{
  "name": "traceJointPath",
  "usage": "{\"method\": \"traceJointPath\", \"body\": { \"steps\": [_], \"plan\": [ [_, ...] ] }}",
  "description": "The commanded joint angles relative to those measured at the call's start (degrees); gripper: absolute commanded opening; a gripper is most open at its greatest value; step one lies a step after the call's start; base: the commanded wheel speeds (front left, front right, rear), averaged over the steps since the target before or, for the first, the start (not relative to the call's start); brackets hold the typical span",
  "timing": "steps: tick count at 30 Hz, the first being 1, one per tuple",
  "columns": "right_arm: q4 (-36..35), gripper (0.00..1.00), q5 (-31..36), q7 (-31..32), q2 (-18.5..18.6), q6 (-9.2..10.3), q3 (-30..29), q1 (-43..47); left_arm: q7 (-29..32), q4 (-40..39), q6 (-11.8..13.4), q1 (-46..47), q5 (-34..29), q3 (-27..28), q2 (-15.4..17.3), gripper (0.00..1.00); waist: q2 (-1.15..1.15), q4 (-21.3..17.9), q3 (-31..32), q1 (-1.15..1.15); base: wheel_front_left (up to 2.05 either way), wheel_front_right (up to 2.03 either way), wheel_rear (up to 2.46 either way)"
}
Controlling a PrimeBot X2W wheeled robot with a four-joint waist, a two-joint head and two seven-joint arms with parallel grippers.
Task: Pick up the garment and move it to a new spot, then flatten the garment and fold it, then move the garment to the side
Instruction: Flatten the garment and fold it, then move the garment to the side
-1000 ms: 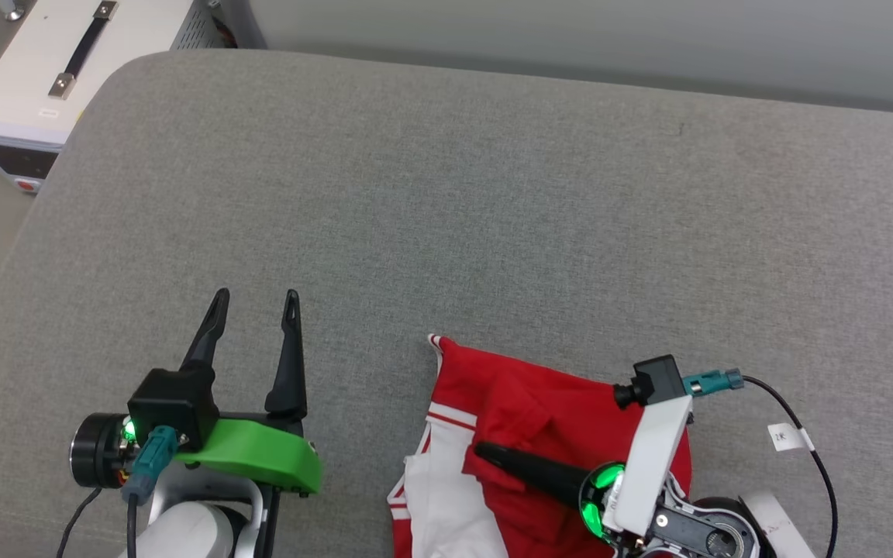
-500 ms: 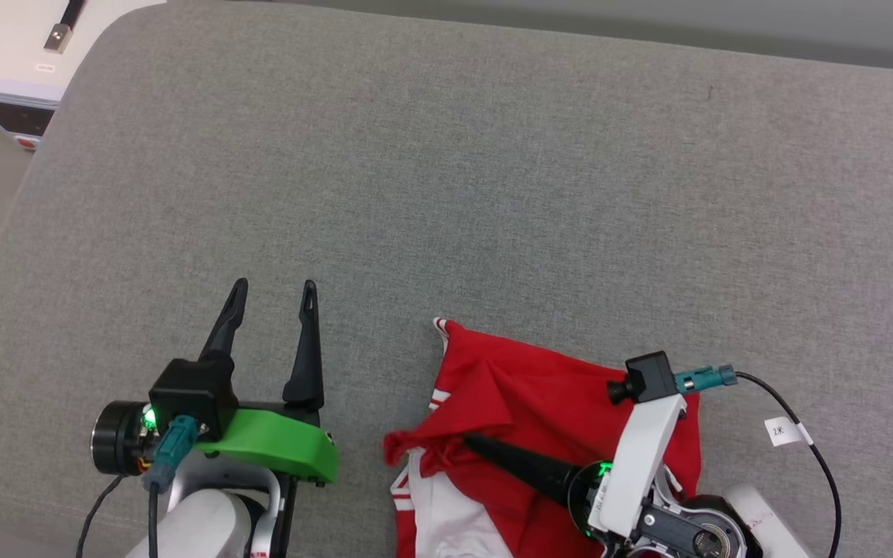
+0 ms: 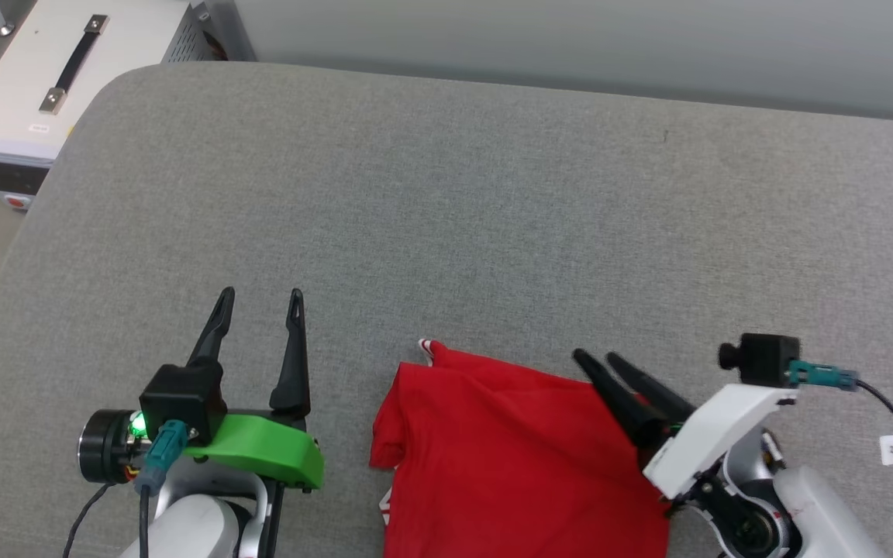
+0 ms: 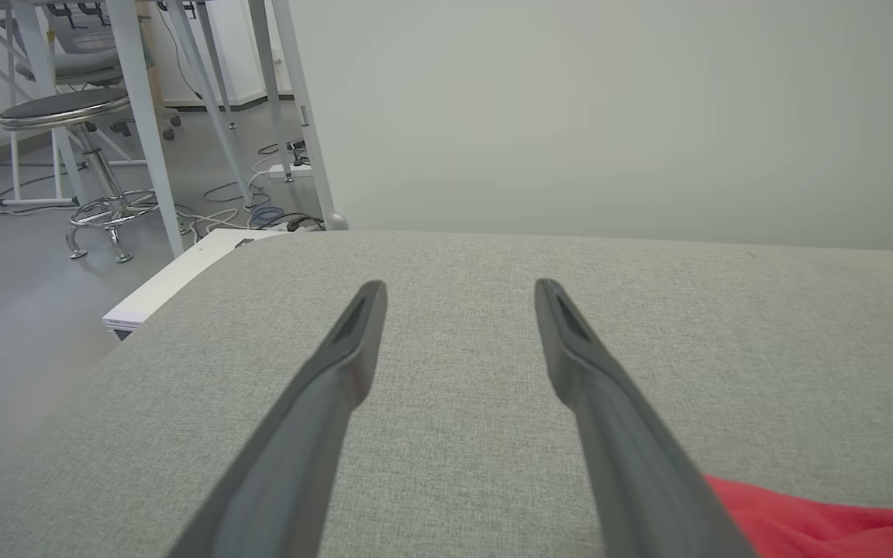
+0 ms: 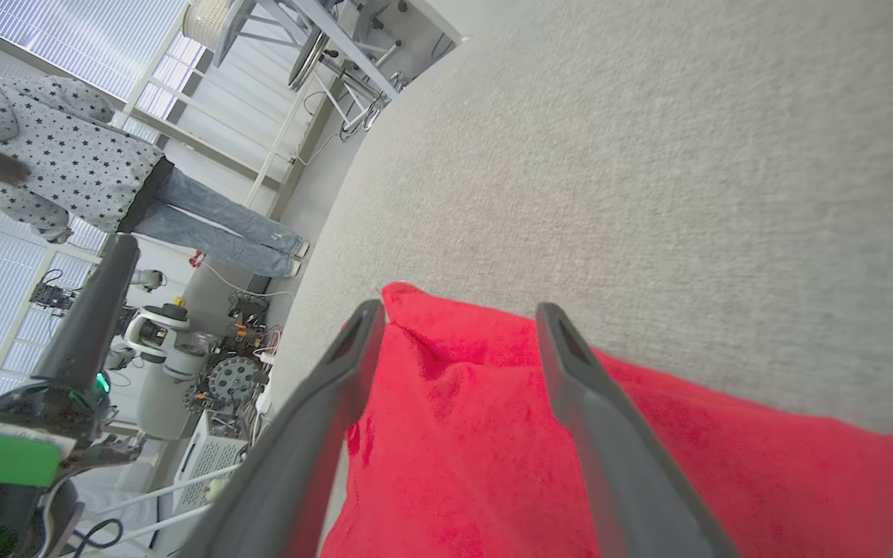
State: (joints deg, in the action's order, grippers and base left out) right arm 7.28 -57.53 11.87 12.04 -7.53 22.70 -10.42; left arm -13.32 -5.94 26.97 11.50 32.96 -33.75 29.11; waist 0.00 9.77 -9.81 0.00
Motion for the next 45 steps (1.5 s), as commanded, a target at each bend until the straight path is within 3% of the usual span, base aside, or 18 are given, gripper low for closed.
{"method": "traceJointPath", "body": {
  "steps": [1,5,10,18,26,45],
  "plan": [
    [1.1,1.0,3.6,-2.3,0.5,0.04,-2.3,0.4,-0.1,0.2,0.2,-1.0,0.3,0.2,0.5,1.0,0.0,-1.4,2.0,0.0,0.0,0.0,0.0],
    [2.9,1.0,14.9,-7.1,-0.7,0.04,-10.4,1.9,-0.1,-0.2,0.8,-2.2,0.5,0.6,0.9,1.0,0.0,-2.6,3.6,0.0,0.0,0.0,0.0],
    [0.0,1.0,28.5,-9.6,-2.7,0.04,-19.0,3.8,-0.3,-0.6,1.5,-3.7,1.0,1.2,1.3,1.0,0.0,-4.3,5.4,0.0,0.0,0.0,0.0],
    [-8.2,1.0,41.3,-11.2,-3.2,0.04,-23.4,5.7,-0.5,-0.8,2.1,-5.1,1.2,1.7,1.7,1.0,0.0,-6.7,7.3,0.0,0.0,0.0,0.0],
    [-13.7,1.0,45.4,-10.5,-4.7,0.04,-24.1,10.2,-1.2,1.5,1.4,-7.9,2.0,2.9,1.3,1.0,0.0,-8.3,10.0,0.0,0.0,0.0,0.0],
    [-18.8,1.0,46.2,-7.6,-6.6,0.04,-24.2,16.3,-1.7,5.5,-2.5,-10.9,1.2,5.2,-1.1,1.0,0.0,-9.2,11.4,0.0,0.0,0.0,0.0]
  ]
}}
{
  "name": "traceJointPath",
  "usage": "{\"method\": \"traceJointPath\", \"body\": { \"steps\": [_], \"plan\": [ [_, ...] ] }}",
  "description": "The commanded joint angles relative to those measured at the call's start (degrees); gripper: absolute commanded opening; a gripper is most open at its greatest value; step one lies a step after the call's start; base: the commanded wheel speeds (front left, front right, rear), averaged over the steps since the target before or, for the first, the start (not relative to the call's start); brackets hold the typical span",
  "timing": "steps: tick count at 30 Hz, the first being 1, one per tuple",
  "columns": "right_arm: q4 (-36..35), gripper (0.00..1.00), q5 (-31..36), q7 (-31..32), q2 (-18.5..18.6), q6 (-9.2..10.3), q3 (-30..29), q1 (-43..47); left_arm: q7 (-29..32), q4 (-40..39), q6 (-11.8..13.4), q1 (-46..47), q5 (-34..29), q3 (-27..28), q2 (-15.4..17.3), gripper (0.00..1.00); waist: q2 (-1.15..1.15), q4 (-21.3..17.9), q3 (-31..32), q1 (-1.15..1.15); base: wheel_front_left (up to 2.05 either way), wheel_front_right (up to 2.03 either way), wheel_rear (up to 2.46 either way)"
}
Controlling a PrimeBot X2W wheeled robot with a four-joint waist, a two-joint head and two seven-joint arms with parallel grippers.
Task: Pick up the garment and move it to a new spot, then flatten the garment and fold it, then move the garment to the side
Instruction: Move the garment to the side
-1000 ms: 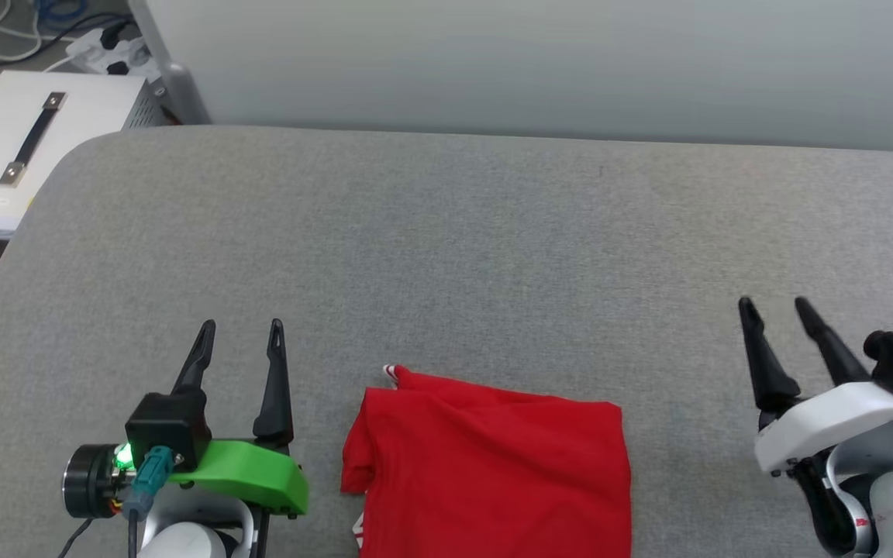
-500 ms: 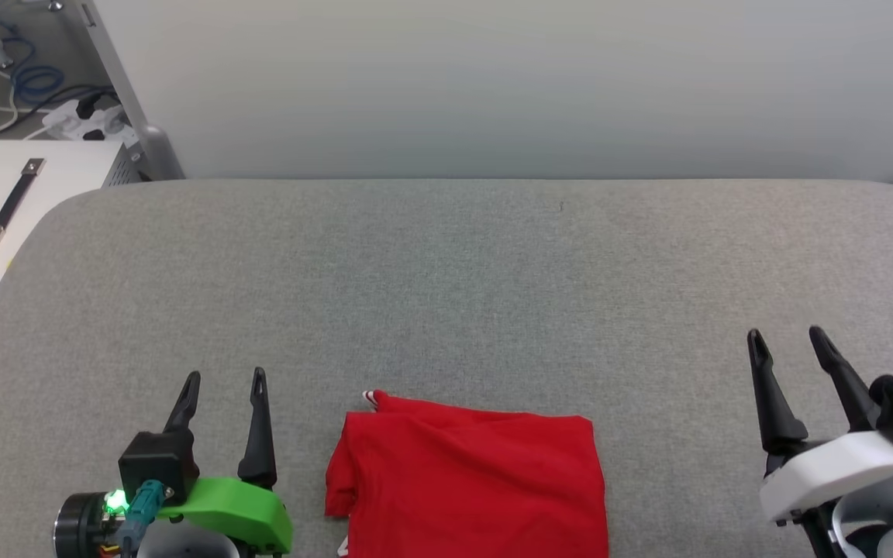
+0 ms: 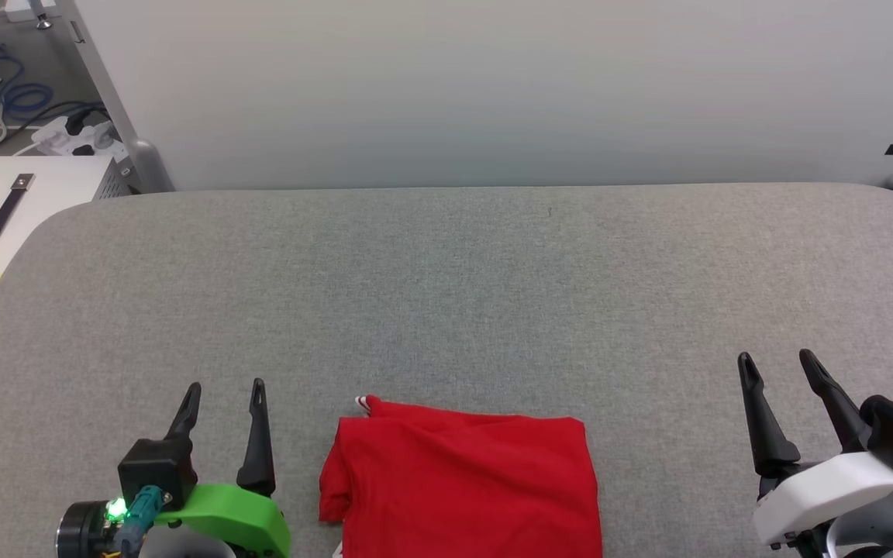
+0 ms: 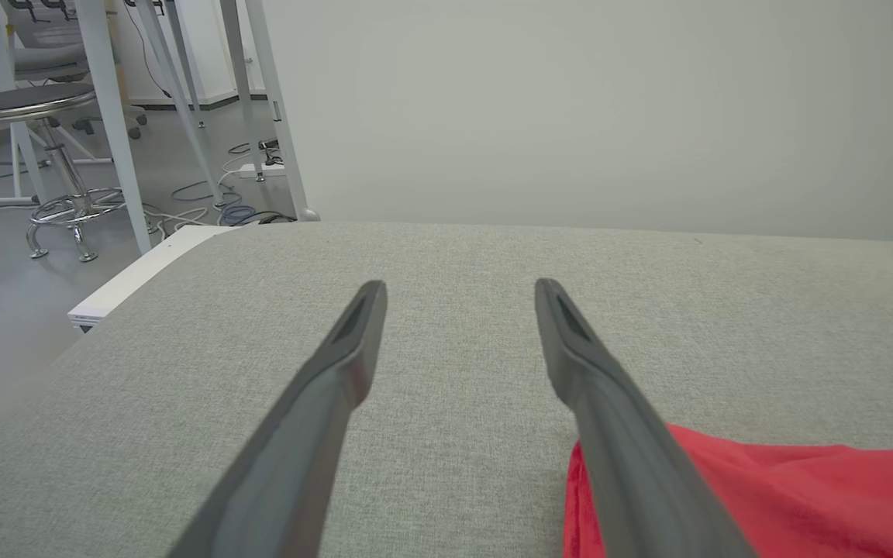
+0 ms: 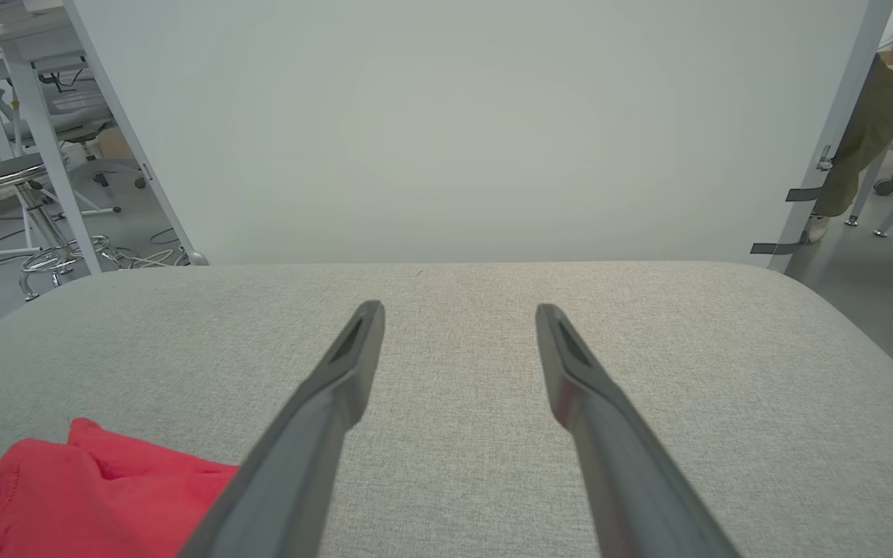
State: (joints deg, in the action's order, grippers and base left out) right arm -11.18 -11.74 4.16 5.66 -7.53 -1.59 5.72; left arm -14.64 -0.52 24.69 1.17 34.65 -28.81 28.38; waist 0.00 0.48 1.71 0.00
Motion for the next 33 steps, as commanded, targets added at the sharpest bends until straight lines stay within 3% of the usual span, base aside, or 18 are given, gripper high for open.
{"method": "traceJointPath", "body": {
  "steps": [1,6,12,14,20,33],
  "plan": [
    [-0.4,1.0,0.2,0.2,-0.3,0.04,0.0,0.1,-0.3,0.2,-0.4,-0.5,-0.7,0.5,-0.5,1.0,0.0,0.2,-0.2,0.0,0.0,0.0,0.0],
    [0.4,1.0,-2.0,1.6,0.0,0.04,-2.1,-0.1,-0.3,0.1,-1.3,0.7,-1.8,1.4,-1.2,1.0,0.0,0.9,-1.3,0.0,0.0,0.0,0.0],
    [4.2,1.0,-10.9,6.6,1.8,0.04,-5.2,0.4,-0.4,-1.5,-1.5,2.2,-3.5,2.1,-2.3,1.0,0.0,2.3,-3.9,0.0,0.0,0.0,0.0],
    [7.8,1.0,-19.2,12.5,3.9,0.04,-3.2,0.7,-0.4,-2.8,-1.5,3.5,-4.8,2.0,-3.2,1.0,0.0,3.4,-6.3,0.0,0.0,0.0,0.0],
    [11.2,1.0,-28.9,20.4,6.2,0.04,3.9,1.1,-0.4,-3.6,-2.0,5.6,-6.3,2.2,-4.4,1.0,0.0,5.9,-9.3,0.0,0.0,0.0,0.0],
    [18.0,1.0,-37.6,23.8,6.5,0.04,14.9,-2.1,-0.4,-3.4,-3.0,7.3,-8.1,3.2,-5.9,1.0,0.0,9.4,-12.7,0.0,0.0,0.0,0.0]
  ]
}}
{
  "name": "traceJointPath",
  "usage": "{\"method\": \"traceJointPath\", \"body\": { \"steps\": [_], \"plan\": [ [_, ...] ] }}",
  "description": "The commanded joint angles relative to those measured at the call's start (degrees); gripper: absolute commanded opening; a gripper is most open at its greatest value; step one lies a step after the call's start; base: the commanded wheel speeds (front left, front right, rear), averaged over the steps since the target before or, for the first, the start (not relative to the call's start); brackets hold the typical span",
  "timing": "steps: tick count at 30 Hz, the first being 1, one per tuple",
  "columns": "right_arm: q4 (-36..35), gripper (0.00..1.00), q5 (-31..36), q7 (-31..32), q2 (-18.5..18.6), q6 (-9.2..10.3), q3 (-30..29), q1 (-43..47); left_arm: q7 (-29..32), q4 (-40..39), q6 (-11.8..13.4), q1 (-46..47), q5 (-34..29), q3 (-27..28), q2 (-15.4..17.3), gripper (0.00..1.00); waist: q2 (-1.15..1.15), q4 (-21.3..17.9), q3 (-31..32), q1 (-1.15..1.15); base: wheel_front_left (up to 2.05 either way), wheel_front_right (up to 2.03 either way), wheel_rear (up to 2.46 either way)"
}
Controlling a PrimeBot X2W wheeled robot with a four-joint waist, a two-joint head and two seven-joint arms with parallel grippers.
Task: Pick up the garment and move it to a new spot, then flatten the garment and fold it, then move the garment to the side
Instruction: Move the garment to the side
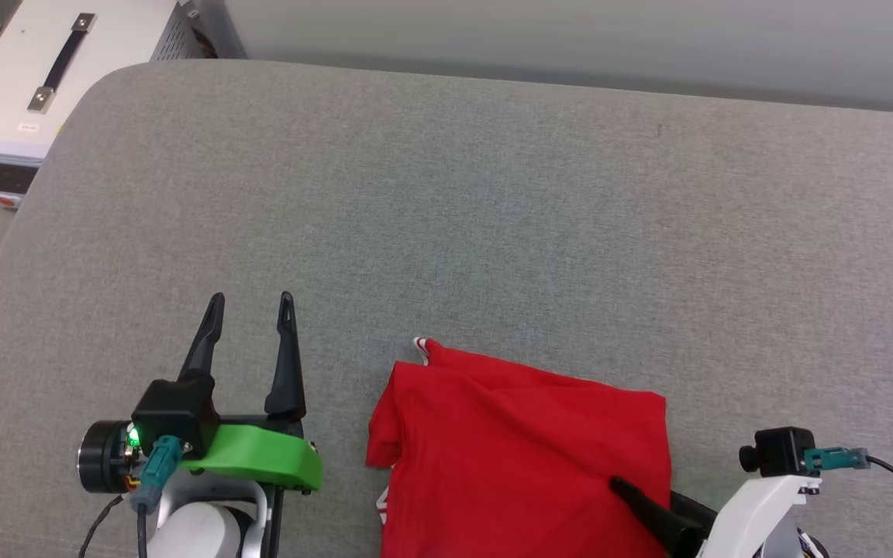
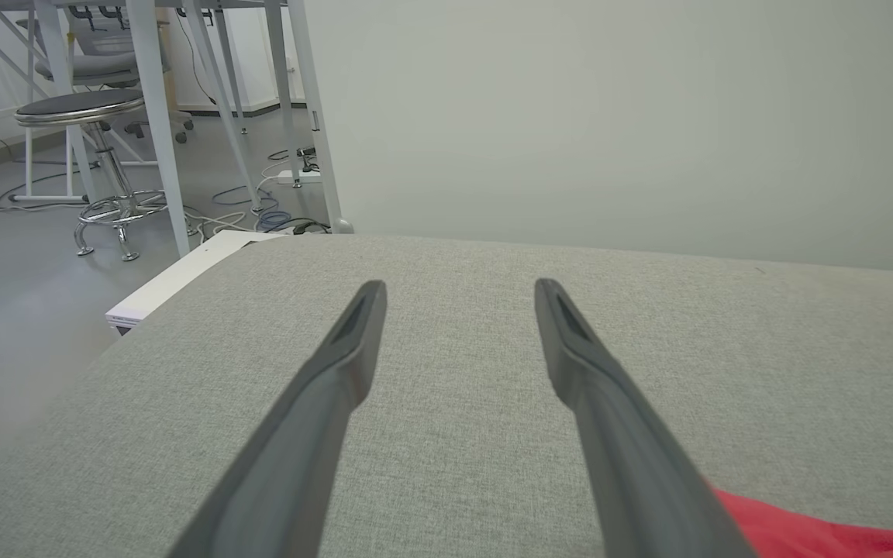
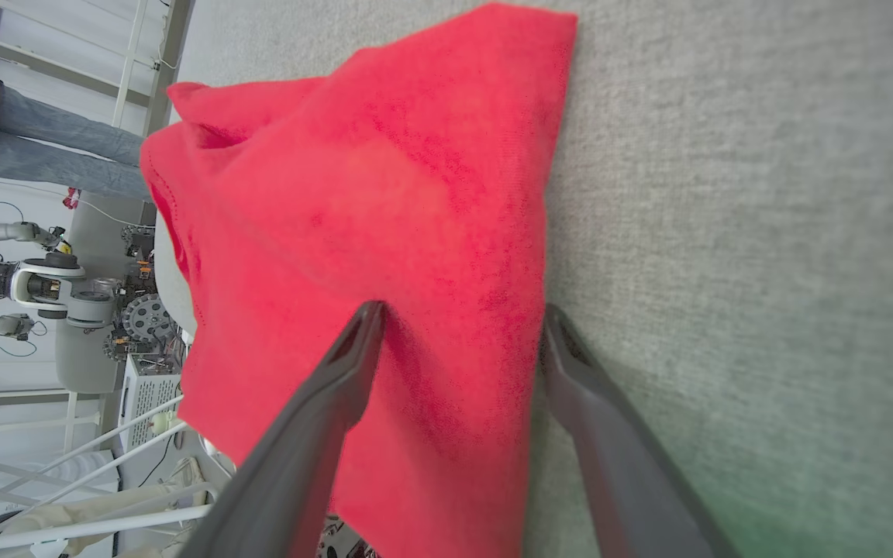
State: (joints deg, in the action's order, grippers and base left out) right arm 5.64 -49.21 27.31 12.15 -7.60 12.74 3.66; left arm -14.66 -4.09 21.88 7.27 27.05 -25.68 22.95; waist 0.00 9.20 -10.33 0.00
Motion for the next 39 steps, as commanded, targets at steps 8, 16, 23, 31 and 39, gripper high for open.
{"method": "traceJointPath", "body": {
  "steps": [8,16,23,31,39],
  "plan": [
    [5.7,1.0,-0.5,4.6,0.9,0.11,3.4,-0.5,-0.3,0.7,-0.8,1.0,-1.3,0.5,-1.6,1.0,0.0,1.2,-1.0,0.0,0.0,0.0,0.0],
    [5.8,0.0,-0.8,5.5,0.5,0.11,4.3,-1.3,-0.3,1.4,-1.5,0.8,-1.6,0.7,-1.9,1.0,0.0,1.1,0.4,0.0,0.0,0.0,0.0],
    [4.6,0.0,1.4,3.5,2.2,0.11,3.9,-1.5,-0.3,2.2,-1.7,-0.9,-1.2,1.0,-1.4,1.0,0.0,0.1,3.9,0.0,0.0,0.0,0.0],
    [3.2,0.0,6.0,4.6,4.9,0.11,2.3,-3.1,-0.1,1.1,-1.2,-3.4,-0.8,1.3,-0.3,1.0,0.0,-5.6,6.7,0.0,0.0,0.0,0.0],
    [3.2,0.0,7.4,7.4,8.7,0.11,0.4,-8.7,0.1,-1.6,-0.7,-2.7,-1.4,1.1,0.1,1.0,0.0,-15.4,3.6,0.0,0.0,0.0,0.0]
  ]
}}
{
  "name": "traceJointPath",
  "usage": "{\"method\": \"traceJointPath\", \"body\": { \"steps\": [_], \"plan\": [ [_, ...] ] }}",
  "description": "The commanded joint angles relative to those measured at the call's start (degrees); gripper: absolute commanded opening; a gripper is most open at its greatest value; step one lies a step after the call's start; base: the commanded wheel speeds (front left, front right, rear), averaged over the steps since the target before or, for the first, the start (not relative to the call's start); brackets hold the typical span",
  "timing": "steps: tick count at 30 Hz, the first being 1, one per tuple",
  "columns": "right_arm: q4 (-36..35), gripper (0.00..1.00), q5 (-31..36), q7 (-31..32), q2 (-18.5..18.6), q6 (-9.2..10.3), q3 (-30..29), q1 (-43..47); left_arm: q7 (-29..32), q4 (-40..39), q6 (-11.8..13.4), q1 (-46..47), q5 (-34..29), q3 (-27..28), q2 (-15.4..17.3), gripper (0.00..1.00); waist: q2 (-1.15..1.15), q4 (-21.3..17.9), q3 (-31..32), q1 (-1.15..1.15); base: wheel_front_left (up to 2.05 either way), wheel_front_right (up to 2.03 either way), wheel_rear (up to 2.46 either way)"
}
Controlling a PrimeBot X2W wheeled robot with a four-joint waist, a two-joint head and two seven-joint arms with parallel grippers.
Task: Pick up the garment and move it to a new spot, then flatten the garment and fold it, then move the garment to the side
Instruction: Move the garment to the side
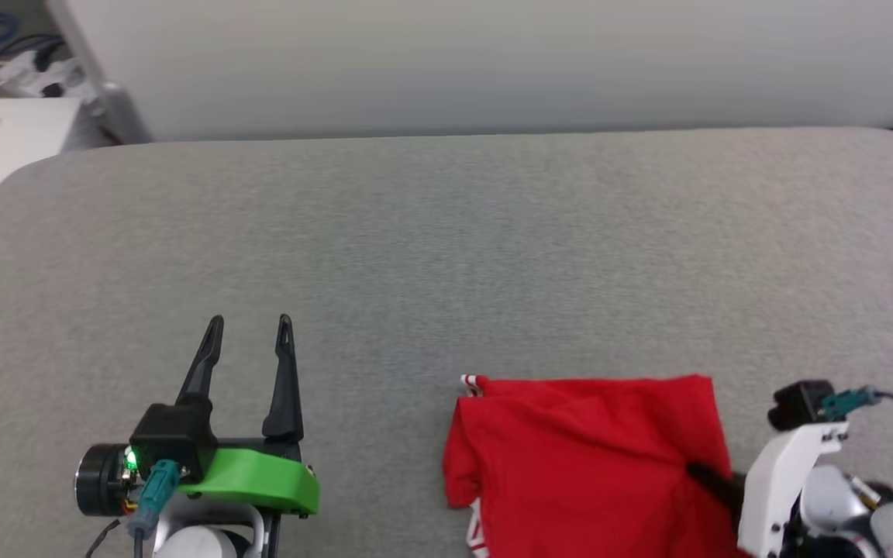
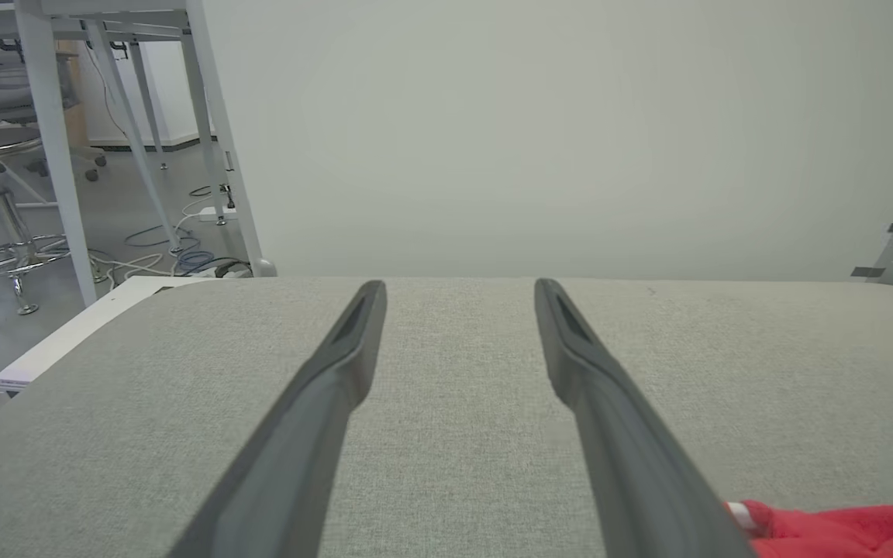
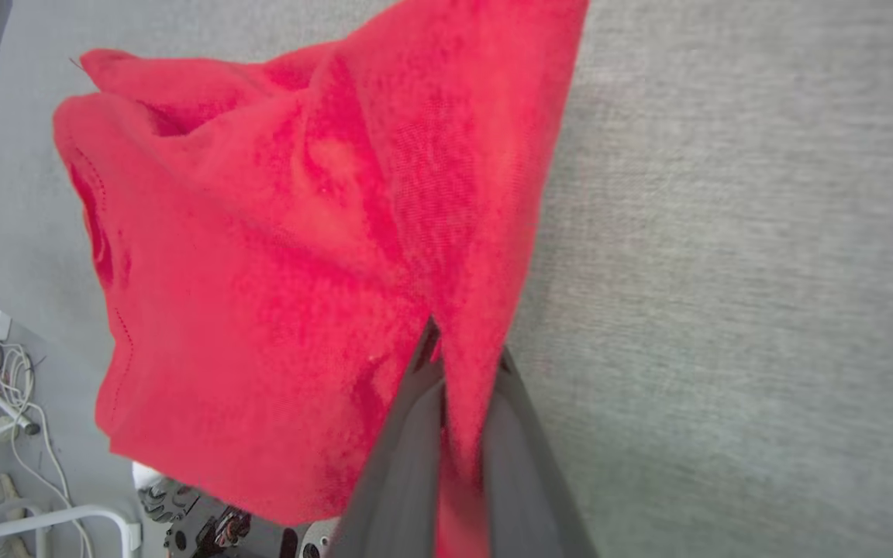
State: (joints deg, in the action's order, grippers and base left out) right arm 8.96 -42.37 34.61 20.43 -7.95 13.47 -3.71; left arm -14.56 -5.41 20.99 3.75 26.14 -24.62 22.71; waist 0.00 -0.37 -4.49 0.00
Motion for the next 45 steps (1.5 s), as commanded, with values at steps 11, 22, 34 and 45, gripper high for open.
{"method": "traceJointPath", "body": {
  "steps": [11,22,34,45],
  "plan": [
    [5.0,0.0,1.2,-0.6,7.9,0.46,-2.6,-15.6,1.9,-2.9,-0.8,9.9,-4.5,-1.5,1.3,1.0,0.0,-16.6,-14.3,0.0,0.0,0.0,0.0],
    [15.3,0.0,1.9,-4.6,15.8,0.46,-7.9,-28.4,4.8,-4.3,-2.9,19.9,-8.3,-3.2,2.5,1.0,0.0,-21.0,-23.3,0.0,0.0,0.0,0.0],
    [23.5,0.0,4.3,-14.2,20.1,0.46,-13.7,-35.9,6.8,-6.1,-4.9,28.4,-11.2,-5.1,2.4,1.0,0.0,-18.6,-31.7,0.0,0.0,0.0,0.0],
    [32.4,0.0,8.2,-22.2,17.9,0.46,-12.5,-40.7,7.8,-6.6,-5.6,31.7,-12.3,-6.1,2.3,1.0,0.0,-16.7,-36.0,0.0,0.0,0.0,0.0]
  ]
}}
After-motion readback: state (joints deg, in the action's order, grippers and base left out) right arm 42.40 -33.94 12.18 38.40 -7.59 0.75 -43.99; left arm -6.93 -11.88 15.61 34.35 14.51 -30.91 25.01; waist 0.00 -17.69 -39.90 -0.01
